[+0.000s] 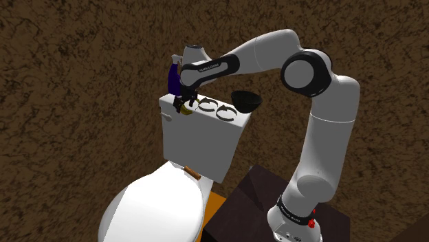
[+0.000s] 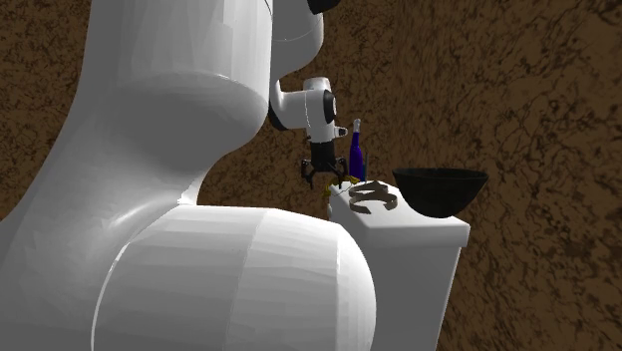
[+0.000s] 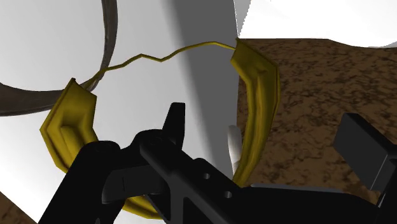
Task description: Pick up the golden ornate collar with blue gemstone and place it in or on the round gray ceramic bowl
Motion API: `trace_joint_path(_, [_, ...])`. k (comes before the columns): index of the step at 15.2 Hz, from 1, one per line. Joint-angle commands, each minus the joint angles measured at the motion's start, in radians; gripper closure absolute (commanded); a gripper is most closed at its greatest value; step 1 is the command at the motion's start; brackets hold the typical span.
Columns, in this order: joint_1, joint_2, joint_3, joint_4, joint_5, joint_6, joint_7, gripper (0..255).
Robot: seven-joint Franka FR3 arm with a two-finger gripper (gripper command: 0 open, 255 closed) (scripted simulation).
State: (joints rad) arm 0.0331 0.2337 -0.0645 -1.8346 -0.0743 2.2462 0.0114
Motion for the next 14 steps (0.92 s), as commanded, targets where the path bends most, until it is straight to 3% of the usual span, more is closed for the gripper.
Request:
trace_joint_path(1, [0.0,0.0,0.0,-0.001,0.0,0.001,0.0,0])
trace_joint_path(5, [0.0,0.0,0.0,-0.001,0.0,0.001,0.0,0])
trace_joint_path(6, [0.0,0.0,0.0,-0.001,0.0,0.001,0.0,255])
trace_joint_path(14, [0.0,0.0,0.0,-0.001,0.0,0.001,0.0,255])
